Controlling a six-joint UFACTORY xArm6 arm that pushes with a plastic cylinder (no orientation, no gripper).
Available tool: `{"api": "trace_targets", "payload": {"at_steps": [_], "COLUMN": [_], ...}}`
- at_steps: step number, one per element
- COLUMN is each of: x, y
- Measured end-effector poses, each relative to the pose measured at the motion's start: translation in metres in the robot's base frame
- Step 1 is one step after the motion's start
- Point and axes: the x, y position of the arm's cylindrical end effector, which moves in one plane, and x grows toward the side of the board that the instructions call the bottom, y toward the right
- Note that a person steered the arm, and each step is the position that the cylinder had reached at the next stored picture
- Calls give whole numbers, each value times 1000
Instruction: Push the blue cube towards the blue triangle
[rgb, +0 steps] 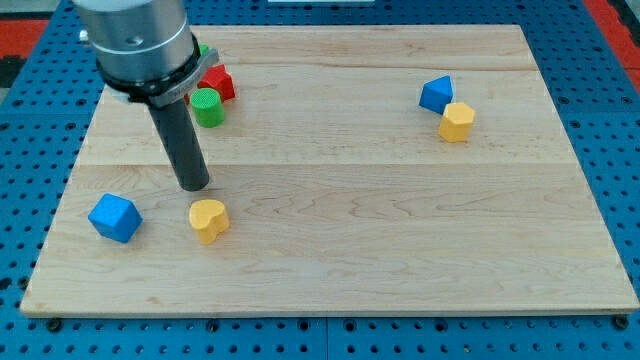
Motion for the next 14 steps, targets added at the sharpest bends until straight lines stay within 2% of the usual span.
{"api": "trace_targets", "payload": {"at_steps": [1,3,5,7,8,9,11,14], "x": [0,-6,-16,32,39,56,56,56], "y": [0,-80,-128,-137,-133,-104,-93,0]}}
